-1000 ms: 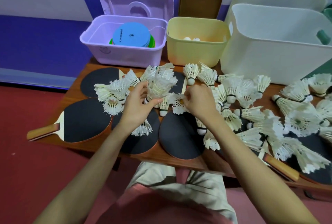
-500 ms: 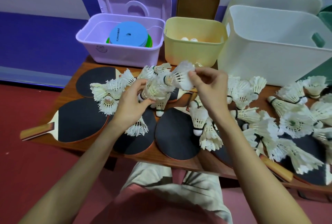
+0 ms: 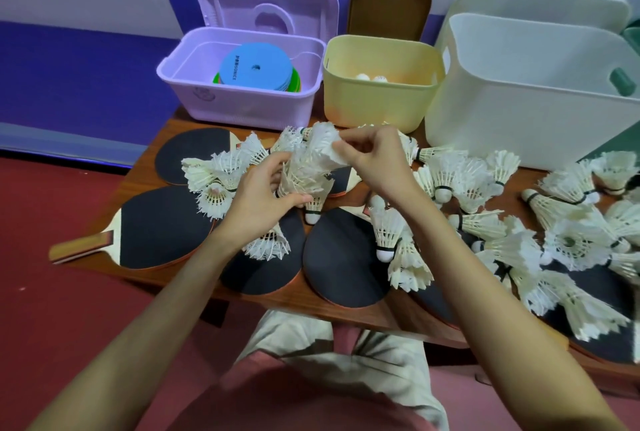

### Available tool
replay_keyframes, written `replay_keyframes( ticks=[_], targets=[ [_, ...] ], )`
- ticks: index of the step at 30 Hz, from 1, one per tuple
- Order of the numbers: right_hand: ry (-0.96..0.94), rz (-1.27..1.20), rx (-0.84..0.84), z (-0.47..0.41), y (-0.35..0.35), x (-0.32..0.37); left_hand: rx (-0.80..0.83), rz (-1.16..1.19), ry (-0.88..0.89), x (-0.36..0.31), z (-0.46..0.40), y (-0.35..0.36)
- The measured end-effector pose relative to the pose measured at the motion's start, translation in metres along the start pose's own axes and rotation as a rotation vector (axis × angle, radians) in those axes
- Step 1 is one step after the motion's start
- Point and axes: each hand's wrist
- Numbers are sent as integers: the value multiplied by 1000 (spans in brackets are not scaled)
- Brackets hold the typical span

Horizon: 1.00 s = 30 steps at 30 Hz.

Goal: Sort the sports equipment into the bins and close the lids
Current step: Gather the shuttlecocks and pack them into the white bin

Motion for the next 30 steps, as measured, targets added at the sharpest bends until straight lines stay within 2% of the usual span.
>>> replay_keyframes(
  ticks=[3,6,8,10,12,14,18,20,22,27,30],
  targets=[
    [-11,-45,35,-7,0,0,-49,72,-1,2,-1,-2],
    [85,-69,-11,-14,5,-9,-110,104,2,2,-3,-4],
    [58,153,54,-17,12,-23,-130,124,-7,2,-4,-6],
    [-49,460,235,-18,22,-38,-131,134,-9,2,-4,-6],
    [-156,650,356,-16,34,-49,-124,135,-13,2,-5,-6],
    [-198,713,366,-12,43,-52,-120,127,-18,3,-6,-6],
    [-181,648,301,-5,39,-49,-113,92,-20,4,-8,-6],
    [-143,552,235,0,28,-46,-117,72,-18,4,-9,-6],
    [-60,461,86,8,12,-43,-121,32,-9,3,-10,-7],
    [50,289,-552,29,-33,-35,-110,-88,21,-4,-22,-2],
    [4,163,-640,32,-53,-27,-81,-137,38,-12,-34,11]
  ],
)
Point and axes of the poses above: each hand's wrist, its own z-axis away from the middle knuckle, its own y-axis out of the palm, x = y × z, and after that the axes turned 14 degrees about z, right-handed
